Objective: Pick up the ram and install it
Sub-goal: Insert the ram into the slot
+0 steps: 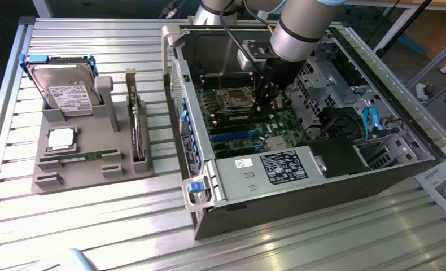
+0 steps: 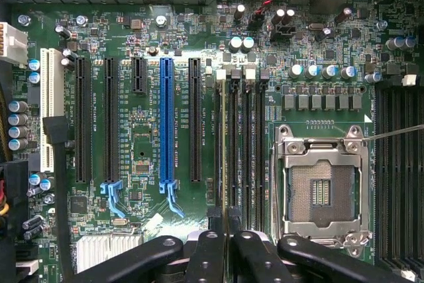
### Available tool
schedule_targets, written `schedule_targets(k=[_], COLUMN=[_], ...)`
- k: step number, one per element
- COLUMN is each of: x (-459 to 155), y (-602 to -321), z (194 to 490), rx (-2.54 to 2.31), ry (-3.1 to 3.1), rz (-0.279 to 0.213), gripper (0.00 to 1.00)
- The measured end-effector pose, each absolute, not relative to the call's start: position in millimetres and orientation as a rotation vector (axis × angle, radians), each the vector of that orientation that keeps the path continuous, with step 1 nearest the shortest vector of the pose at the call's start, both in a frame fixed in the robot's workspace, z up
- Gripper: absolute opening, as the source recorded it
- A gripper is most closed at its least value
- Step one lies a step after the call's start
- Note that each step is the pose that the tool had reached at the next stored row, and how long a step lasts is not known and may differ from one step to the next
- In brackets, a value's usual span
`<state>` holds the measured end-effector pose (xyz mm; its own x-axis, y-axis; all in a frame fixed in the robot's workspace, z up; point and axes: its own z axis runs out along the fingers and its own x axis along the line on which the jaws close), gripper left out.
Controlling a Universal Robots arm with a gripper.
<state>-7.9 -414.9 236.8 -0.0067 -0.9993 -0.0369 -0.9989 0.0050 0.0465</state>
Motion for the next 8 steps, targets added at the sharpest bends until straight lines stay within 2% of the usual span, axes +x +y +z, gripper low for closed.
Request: schedule_targets(k=[8], x=[-7.9], y=[-414.9], z=[233.1], rx=[2.21], ry=[-2.223], rz=[-0.091], gripper=[0.12])
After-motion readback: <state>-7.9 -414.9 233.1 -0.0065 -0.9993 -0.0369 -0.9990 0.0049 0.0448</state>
